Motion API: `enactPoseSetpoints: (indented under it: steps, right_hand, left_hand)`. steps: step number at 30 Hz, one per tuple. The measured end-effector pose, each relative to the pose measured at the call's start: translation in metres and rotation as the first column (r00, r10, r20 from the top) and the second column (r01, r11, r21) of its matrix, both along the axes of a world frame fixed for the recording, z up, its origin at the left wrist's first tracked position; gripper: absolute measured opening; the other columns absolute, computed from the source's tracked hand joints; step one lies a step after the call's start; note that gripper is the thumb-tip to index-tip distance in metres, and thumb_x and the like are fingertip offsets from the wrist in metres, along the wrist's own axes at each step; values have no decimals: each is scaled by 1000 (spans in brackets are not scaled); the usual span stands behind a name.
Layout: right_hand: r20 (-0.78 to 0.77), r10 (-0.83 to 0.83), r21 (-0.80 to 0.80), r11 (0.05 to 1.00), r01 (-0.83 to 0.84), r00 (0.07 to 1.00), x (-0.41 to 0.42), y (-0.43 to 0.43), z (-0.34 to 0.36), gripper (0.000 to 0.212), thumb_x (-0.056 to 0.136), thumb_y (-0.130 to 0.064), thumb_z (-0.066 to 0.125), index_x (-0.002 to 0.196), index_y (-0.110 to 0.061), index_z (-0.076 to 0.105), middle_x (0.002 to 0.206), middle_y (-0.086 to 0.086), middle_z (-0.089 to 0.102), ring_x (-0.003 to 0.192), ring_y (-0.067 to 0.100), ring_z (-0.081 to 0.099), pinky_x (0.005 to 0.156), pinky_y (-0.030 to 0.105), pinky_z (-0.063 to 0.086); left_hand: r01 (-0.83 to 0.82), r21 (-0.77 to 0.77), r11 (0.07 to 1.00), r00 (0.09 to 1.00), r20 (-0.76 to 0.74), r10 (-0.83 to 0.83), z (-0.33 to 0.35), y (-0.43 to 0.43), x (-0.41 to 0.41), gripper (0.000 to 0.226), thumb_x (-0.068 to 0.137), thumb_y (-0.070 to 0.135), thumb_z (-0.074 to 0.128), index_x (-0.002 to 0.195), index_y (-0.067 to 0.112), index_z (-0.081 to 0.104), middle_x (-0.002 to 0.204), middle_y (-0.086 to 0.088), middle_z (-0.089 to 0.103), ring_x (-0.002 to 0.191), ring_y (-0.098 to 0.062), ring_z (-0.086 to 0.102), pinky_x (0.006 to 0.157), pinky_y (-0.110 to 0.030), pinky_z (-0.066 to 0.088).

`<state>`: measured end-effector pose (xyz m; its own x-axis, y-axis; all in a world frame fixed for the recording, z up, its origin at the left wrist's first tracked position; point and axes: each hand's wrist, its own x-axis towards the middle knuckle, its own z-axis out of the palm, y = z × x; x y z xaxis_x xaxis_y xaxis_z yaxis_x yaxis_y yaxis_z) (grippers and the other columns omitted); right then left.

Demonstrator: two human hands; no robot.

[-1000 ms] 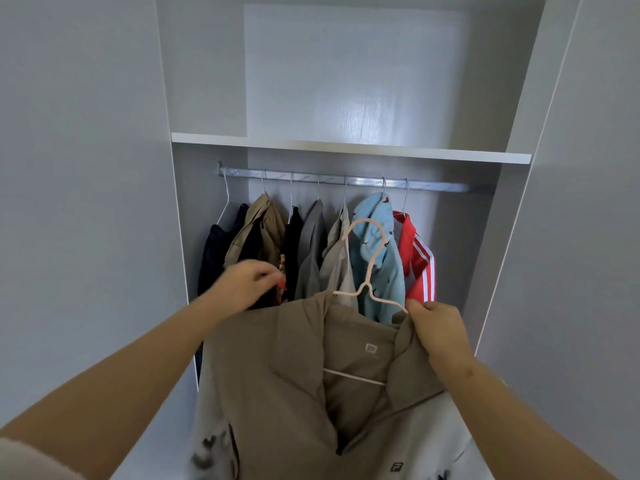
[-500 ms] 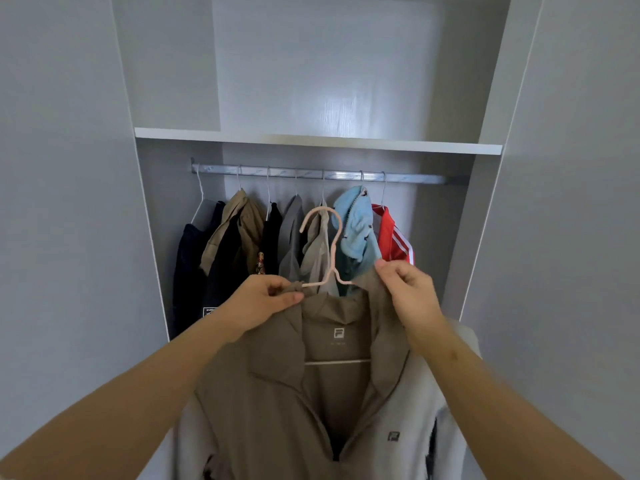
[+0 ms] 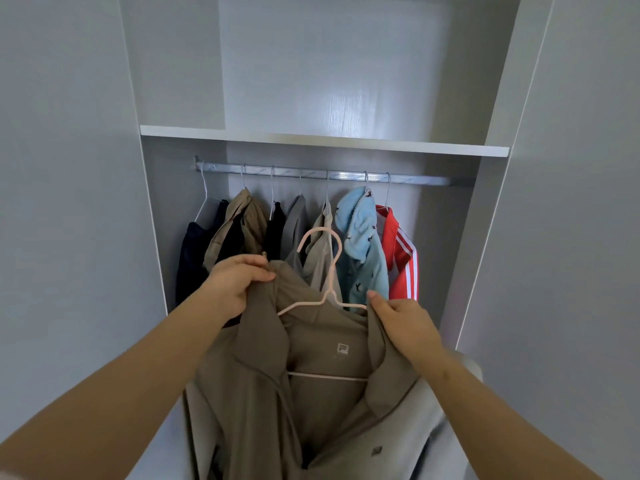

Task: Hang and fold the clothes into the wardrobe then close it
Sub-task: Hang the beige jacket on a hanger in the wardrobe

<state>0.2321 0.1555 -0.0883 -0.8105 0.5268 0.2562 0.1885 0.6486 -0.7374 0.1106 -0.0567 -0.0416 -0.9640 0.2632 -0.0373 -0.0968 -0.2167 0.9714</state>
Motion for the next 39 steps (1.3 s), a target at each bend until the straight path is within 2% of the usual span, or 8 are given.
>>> enactPoseSetpoints:
  steps: [4,6,8,16,21,25,31,39]
  right_hand:
    - [-11,-16,-123,992,15,1000,-3,0,-2,55,89,-55,46,79,-7,72,76,10,67,68,14,60,59,21,44]
    - [-18,-42,-199,979,38,999,-3,2,-4,53,88,-55,49,77,-8,72,75,10,67,68,15,60,60,23,46]
    - [-23,-72,-228,971,65,997,-2,4,-7,49,88,-54,50,75,-11,71,73,7,66,67,12,59,58,22,44]
    - [-46,-125,-145,982,117,991,5,5,-7,41,92,-45,48,83,-9,66,85,14,65,72,17,58,63,27,45]
    - [0,15,284,959,-14,1000,16,3,3,30,90,-52,44,88,-27,59,87,-11,53,91,9,46,92,38,34]
    - [101,180,-10,984,-179,979,26,8,-3,51,84,-54,54,64,-7,56,55,0,44,54,11,44,55,23,36]
    - [113,-59,-305,948,91,992,51,37,-25,45,79,-46,67,59,-6,66,53,3,63,57,16,61,58,25,49]
    - [204,-228,-611,730,306,952,99,87,-26,44,87,-17,61,45,-9,56,47,6,44,50,15,37,49,22,30]
  left_hand:
    - [9,-273,962,970,-230,-74,-8,2,-4,20,81,-3,65,89,15,61,98,-2,54,88,-17,54,73,-26,46]
    - [65,-770,635,930,-185,-319,-18,1,-3,26,86,36,63,104,16,63,107,0,55,96,-16,53,82,-26,44]
    - [212,-887,409,918,38,-394,-21,1,0,58,86,63,43,106,14,67,114,-4,58,103,-20,56,91,-28,45]
    - [142,-716,683,729,-391,-562,-25,23,18,6,84,24,67,82,28,64,70,5,53,67,-8,47,70,-24,41]
    - [131,-562,817,816,-407,-411,-37,39,26,13,73,20,78,65,17,69,65,-2,60,65,-8,54,66,-24,45]
    - [92,-636,766,771,-442,-459,-48,57,31,24,71,23,79,54,23,63,53,11,53,52,4,49,54,-12,38]
    - [166,-726,668,683,-404,-608,-61,86,34,11,82,33,68,76,34,59,99,10,48,95,-2,46,85,-20,37]
    - [216,-633,743,789,-335,-515,-72,149,48,15,89,18,58,76,22,64,82,7,64,85,-9,59,70,-15,42]
